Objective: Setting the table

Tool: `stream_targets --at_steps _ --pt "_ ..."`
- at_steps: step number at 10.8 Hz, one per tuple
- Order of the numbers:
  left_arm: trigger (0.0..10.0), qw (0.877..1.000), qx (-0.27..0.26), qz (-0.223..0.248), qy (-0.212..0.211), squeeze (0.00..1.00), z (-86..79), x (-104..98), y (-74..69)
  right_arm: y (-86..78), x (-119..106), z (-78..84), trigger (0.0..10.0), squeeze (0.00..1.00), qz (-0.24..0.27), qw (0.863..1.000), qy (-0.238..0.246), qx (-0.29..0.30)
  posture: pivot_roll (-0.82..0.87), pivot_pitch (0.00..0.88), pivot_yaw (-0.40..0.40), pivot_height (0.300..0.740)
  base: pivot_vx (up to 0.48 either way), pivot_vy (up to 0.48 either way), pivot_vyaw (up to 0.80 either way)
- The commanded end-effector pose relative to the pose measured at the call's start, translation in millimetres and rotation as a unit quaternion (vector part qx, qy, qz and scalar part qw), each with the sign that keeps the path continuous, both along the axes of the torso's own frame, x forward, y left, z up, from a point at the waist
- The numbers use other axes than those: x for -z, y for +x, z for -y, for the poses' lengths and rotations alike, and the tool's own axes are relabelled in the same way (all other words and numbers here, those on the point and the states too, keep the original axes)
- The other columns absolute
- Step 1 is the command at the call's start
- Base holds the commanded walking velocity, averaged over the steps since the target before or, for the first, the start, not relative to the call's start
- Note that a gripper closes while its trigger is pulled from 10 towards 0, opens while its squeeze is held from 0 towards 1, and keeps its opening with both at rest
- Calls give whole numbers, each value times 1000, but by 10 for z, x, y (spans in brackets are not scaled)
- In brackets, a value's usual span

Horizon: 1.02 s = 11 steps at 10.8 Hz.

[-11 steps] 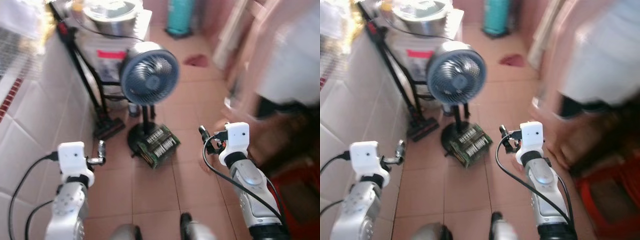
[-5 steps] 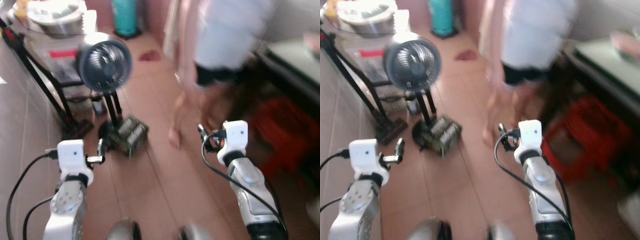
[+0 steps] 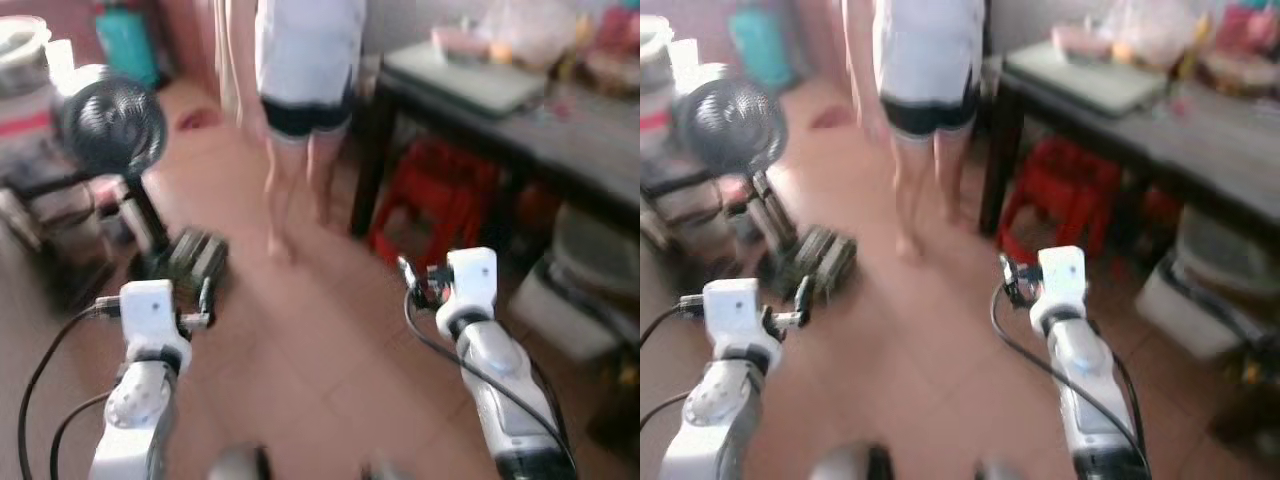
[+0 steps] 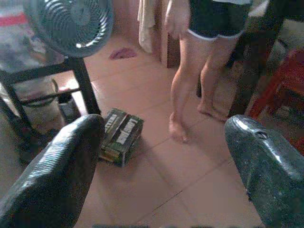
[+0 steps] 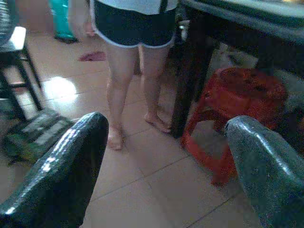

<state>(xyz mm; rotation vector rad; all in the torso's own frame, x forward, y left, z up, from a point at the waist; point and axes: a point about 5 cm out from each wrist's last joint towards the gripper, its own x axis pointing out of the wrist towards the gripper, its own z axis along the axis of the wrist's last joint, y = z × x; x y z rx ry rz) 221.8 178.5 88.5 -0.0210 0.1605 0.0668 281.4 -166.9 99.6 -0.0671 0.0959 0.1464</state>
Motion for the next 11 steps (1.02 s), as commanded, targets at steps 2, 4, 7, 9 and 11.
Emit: stream_targets --at_steps 2,4,7,9,11 --pt "10000 999 37 19 -17 0 67 -100 12 -35 16 38 10000 0 1 1000 0 6 47 96 38 740 0 0 -375" --pt "10000 998 50 24 -17 0 94 -122 9 -37 4 33 10000 0 6 1000 -3 5 46 95 38 740 0 -142 0" --pt "10000 998 54 26 -15 0 97 -140 12 -27 10 46 10000 0 4 1000 -1 12 49 92 39 740 0 -457 0" --pt "10000 998 56 26 -14 0 98 -144 15 -23 9 45 10000 0 5 1000 -2 13 47 90 40 740 0 -472 -722" --pt "10000 998 58 27 -14 0 112 -152 24 -24 -10 44 10000 0 11 1000 -5 11 45 90 40 740 0 -476 -206"
